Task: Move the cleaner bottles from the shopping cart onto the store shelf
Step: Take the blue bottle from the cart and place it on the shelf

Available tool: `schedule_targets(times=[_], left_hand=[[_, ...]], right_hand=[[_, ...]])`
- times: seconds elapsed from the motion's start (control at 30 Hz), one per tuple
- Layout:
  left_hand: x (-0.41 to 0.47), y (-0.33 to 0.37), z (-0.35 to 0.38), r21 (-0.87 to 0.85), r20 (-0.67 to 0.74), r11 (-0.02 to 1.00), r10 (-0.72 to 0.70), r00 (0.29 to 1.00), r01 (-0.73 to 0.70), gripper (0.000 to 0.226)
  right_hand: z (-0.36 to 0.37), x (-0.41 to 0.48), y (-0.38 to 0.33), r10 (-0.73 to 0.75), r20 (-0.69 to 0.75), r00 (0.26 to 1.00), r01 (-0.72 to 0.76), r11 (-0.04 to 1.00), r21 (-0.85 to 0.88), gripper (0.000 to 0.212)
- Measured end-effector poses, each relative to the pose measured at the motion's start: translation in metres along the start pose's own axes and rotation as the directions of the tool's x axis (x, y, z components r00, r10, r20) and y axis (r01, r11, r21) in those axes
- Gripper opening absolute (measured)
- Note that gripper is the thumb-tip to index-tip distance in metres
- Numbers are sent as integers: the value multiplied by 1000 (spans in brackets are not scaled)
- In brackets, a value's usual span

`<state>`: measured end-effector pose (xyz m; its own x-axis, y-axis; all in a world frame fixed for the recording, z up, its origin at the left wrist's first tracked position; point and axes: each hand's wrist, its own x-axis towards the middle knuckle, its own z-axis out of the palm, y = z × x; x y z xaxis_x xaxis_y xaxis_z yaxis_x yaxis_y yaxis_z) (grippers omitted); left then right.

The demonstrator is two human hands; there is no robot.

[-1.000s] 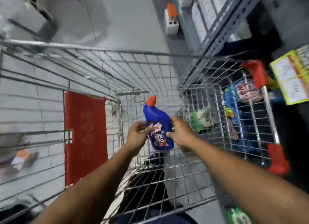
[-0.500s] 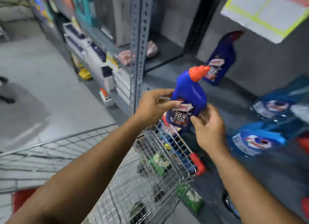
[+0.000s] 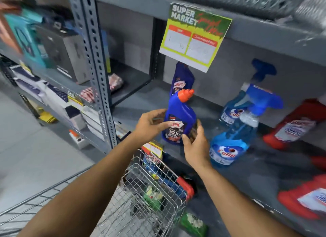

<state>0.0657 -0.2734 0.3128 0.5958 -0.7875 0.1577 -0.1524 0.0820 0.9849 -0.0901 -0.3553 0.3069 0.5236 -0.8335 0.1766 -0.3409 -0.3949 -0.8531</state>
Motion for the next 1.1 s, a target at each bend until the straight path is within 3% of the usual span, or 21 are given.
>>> schedule_targets(times=[0.2, 0.47, 0.67, 0.77, 0.83, 0.9, 0.93, 1.0, 1.1], left_hand=[[-5, -4, -4, 76, 142, 997, 5, 990, -16, 46], [6, -12, -40, 25, -13, 1000, -2, 1000, 2, 39], [-1, -11, -35, -32, -24, 998, -60, 998, 59, 51], [-4, -8, -35, -42, -24, 994, -106, 994, 105, 61], [-13, -7, -33, 64, -204, 988, -125, 971, 140, 67], [-34, -7, -22, 223, -472, 960, -47, 880, 171, 55], [-48, -8, -13, 283, -533, 947, 24, 846, 152, 47], [-77, -11, 14, 369, -426, 929, 140, 894, 30, 42], [-94, -10, 68, 247, -48, 966, 94, 994, -79, 55]], right_hand=[[7, 8, 9, 74, 84, 994, -77, 997, 27, 55], [54, 25, -15, 13, 97, 995, -18, 999, 49, 51], [56, 23, -15, 31, 92, 995, -39, 996, 79, 50], [52, 17, -18, 5, 118, 993, -15, 996, 84, 60], [43, 3, -13, -21, 135, 991, 11, 997, 80, 66], [23, -25, -1, -53, 142, 988, 43, 996, 73, 56], [9, -44, 8, -84, 124, 989, 76, 995, 65, 45], [-28, -81, 30, -152, 5, 988, 151, 988, 27, 31], [-79, -96, 68, -96, -326, 940, 98, 995, -9, 45]])
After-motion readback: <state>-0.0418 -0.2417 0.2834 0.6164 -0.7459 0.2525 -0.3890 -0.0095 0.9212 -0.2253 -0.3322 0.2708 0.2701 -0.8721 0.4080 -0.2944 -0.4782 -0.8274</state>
